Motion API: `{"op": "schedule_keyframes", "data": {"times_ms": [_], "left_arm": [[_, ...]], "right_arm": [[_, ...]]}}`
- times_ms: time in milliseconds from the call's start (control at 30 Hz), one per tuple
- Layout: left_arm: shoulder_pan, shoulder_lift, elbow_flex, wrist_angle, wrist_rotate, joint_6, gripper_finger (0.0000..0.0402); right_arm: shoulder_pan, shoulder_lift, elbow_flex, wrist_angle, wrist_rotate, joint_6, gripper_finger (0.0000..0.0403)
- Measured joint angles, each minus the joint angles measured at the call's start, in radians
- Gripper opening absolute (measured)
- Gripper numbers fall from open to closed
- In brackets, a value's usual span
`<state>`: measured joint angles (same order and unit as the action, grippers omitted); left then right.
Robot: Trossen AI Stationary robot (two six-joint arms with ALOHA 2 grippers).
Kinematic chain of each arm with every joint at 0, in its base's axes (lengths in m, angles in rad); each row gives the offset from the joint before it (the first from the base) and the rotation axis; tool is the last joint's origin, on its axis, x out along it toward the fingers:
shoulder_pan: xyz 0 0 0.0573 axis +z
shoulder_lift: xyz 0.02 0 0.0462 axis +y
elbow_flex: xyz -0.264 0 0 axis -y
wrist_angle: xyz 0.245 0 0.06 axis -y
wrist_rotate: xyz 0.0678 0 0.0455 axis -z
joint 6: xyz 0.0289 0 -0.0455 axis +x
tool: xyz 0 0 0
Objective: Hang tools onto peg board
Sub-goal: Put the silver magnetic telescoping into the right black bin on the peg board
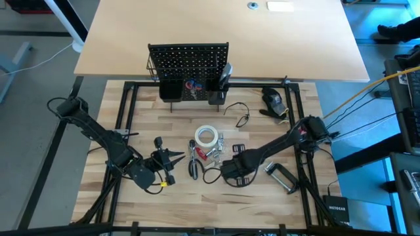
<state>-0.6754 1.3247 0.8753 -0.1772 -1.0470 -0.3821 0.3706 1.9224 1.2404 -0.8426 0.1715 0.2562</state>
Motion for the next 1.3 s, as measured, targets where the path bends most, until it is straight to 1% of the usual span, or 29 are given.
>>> {"op": "schedule_keyframes", "data": {"times_ms": [200, 300, 500, 700, 833, 967, 1067, 1233, 1300], "left_arm": [[0.000, 0.000, 0.000, 0.000, 0.000, -0.003, 0.0045], [0.000, 0.000, 0.000, 0.000, 0.000, -0.003, 0.0045], [0.001, 0.000, 0.000, 0.000, 0.000, -0.004, 0.0045], [0.001, 0.000, 0.000, 0.000, 0.000, -0.004, 0.0045], [0.002, 0.000, 0.000, 0.000, 0.000, -0.004, 0.0045], [0.002, 0.000, 0.000, 0.000, 0.000, -0.004, 0.0045], [0.000, 0.000, 0.000, 0.000, 0.000, -0.004, 0.0045], [-0.001, 0.000, 0.000, 0.001, 0.017, -0.007, 0.0045], [0.001, 0.000, 0.000, 0.001, 0.036, -0.012, 0.0045]], "right_arm": [[-0.011, -0.008, -0.089, 0.085, 0.013, -0.002, 0.0076], [-0.018, -0.009, -0.110, 0.113, -0.006, -0.002, 0.0065], [-0.018, -0.008, -0.115, 0.132, 0.003, -0.029, 0.0014], [-0.002, -0.001, -0.086, 0.105, 0.049, -0.029, 0.0020], [0.025, -0.005, -0.032, 0.047, 0.074, -0.053, 0.0003], [0.055, -0.048, 0.022, 0.044, 0.072, -0.075, 0.0003], [0.083, -0.079, 0.034, 0.058, 0.076, -0.076, 0.0002], [0.138, -0.120, 0.037, 0.162, 0.180, -0.067, 0.0001], [0.153, -0.118, 0.036, 0.164, 0.210, -0.057, 0.0003]]}}
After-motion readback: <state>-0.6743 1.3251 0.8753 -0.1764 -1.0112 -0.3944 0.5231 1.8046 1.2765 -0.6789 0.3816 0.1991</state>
